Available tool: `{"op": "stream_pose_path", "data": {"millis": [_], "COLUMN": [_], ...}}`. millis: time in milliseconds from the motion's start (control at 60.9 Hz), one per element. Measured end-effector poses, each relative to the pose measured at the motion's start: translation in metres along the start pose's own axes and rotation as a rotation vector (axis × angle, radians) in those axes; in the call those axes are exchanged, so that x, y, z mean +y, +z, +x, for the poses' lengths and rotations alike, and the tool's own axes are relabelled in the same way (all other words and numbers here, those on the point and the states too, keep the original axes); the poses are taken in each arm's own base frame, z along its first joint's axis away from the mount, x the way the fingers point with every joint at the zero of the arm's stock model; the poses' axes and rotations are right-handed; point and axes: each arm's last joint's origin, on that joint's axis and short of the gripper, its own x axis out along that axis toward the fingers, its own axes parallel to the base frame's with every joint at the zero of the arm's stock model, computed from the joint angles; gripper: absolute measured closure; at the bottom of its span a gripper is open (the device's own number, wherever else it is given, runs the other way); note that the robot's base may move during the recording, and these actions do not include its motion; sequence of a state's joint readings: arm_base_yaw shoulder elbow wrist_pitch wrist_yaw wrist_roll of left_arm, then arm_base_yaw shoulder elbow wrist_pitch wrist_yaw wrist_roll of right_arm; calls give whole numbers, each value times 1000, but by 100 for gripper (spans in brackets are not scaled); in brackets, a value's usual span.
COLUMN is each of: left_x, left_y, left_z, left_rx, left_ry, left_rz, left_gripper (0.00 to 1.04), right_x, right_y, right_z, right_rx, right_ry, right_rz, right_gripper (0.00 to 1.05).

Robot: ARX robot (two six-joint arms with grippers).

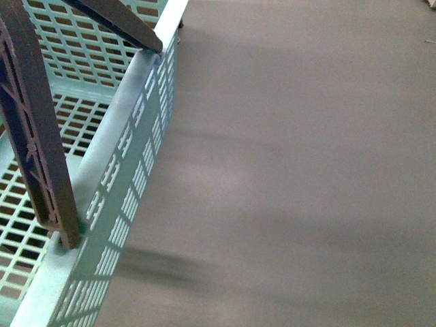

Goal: Pick lemon and mango into basket

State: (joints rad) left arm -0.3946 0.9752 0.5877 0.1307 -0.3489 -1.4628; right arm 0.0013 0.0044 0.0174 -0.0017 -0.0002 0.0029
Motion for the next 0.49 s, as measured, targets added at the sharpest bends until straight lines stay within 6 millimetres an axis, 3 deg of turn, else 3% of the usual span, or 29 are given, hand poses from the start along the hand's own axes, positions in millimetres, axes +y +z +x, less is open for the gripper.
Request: {"op": "stream_pose_path", "data": {"millis": [492], "left_x": [0], "left_y": [0], "left_z": [0], "left_rx": [0], "left_ry": [0], "left_rz": [0], "left_gripper": [76], "right_x": [0], "right_y": [0], "right_z": [0], "right_rx": [0], "right_ry": [0], "right_rz": [0], "right_gripper": [9]}}
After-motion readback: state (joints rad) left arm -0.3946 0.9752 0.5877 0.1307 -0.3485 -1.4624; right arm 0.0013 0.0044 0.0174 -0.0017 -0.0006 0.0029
